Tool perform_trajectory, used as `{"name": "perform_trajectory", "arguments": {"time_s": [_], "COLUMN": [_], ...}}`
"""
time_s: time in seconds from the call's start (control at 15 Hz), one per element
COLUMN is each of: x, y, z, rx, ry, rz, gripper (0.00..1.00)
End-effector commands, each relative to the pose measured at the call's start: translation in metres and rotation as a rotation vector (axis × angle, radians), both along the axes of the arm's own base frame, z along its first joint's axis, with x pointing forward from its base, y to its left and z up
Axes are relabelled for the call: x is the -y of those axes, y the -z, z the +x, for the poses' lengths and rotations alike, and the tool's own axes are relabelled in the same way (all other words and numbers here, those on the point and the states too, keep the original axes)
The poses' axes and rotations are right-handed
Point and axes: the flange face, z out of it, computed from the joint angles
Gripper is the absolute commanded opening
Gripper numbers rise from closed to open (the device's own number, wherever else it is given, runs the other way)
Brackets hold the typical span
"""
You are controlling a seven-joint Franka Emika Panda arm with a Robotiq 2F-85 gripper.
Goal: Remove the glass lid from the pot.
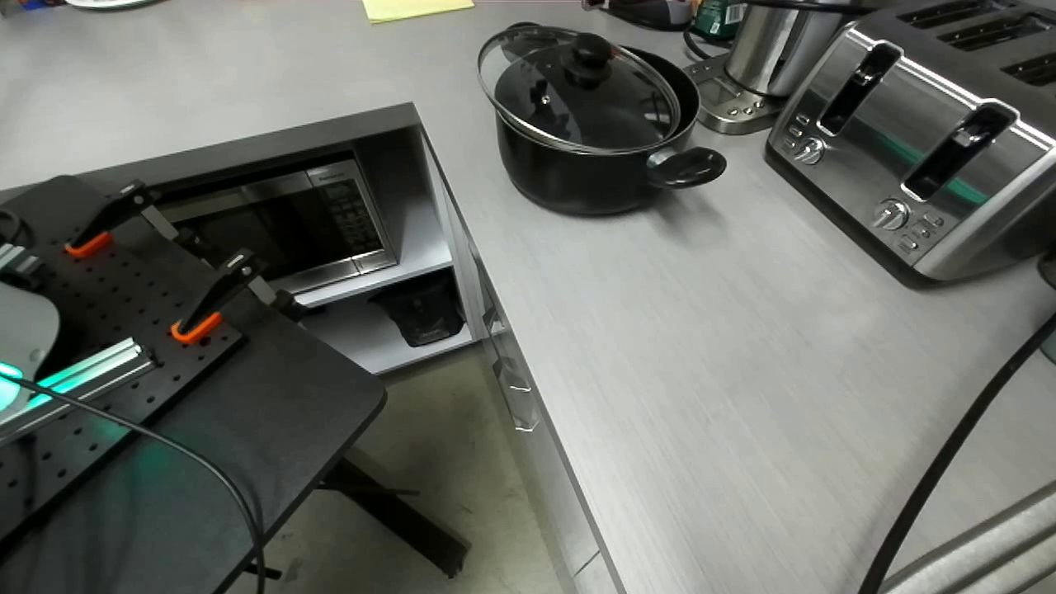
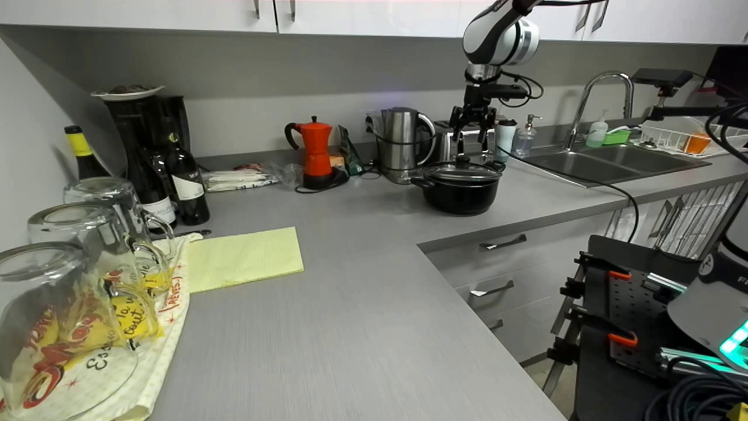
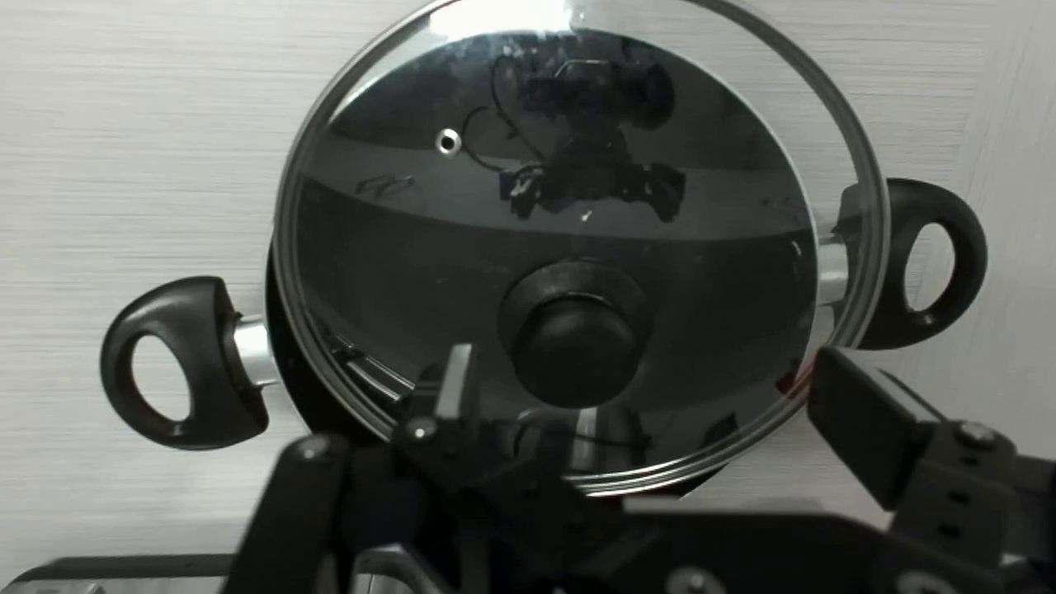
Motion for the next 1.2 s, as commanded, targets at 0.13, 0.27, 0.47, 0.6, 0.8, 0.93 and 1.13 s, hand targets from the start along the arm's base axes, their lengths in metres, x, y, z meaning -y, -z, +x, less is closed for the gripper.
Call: {"name": "perform_trajectory", "arguments": {"time_s": [0.13,0.27,0.47,0.6,0.8,0.93,1.13], "x": [-0.007,-0.005,0.000,0.002,0.005,0.007,0.008], "y": [0.028,0.038,0.049,0.055,0.060,0.061,0.061], "z": [0.002,0.004,0.007,0.008,0.010,0.011,0.011], "rx": [-0.021,-0.031,-0.034,-0.031,-0.020,-0.010,0.002], "ry": [0.006,0.012,0.031,0.044,0.053,0.060,0.064], "rz": [-0.053,-0.059,-0.070,-0.074,-0.087,-0.094,-0.103], "gripper": [1.00,1.00,1.00,1.00,1.00,1.00,1.00]}}
